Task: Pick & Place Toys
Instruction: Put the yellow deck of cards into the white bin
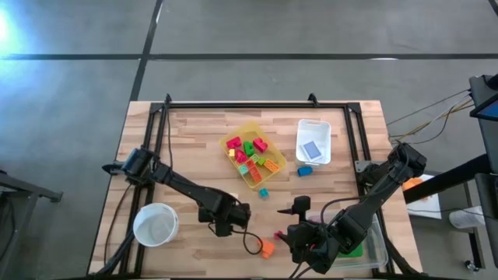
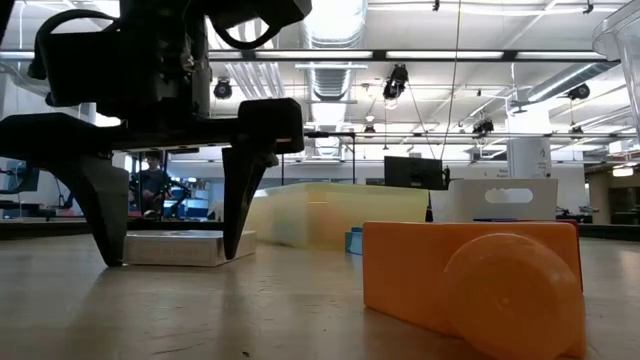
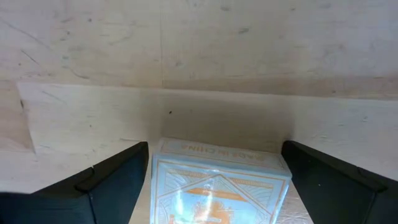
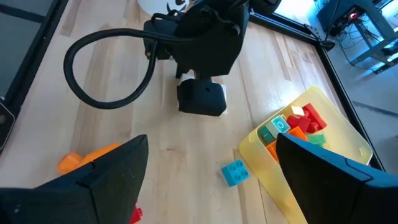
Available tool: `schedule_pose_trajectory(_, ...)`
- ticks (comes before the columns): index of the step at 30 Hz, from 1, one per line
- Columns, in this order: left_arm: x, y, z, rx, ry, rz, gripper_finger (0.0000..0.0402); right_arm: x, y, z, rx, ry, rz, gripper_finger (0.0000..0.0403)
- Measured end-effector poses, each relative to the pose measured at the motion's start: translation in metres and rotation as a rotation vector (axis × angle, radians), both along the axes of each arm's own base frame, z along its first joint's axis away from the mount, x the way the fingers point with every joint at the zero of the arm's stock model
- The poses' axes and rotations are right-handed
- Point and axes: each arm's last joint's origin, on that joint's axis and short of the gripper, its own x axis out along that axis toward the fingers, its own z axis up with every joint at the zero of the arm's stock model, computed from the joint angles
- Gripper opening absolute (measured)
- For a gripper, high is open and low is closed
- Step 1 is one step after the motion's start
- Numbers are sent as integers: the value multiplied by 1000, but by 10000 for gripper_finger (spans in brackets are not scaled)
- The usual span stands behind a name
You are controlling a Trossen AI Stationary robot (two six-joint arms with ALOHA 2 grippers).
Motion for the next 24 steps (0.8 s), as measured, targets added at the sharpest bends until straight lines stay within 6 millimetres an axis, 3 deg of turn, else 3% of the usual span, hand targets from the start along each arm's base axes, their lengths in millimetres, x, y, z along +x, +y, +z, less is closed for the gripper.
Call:
schedule_pose_trajectory(15,2,9,0,0,14,2,376,0,0,0,2,0,-1,347)
schedule_pose_trajectory(24,1,14,0,16,35,-72,308,0,0,0,3,1,0,347)
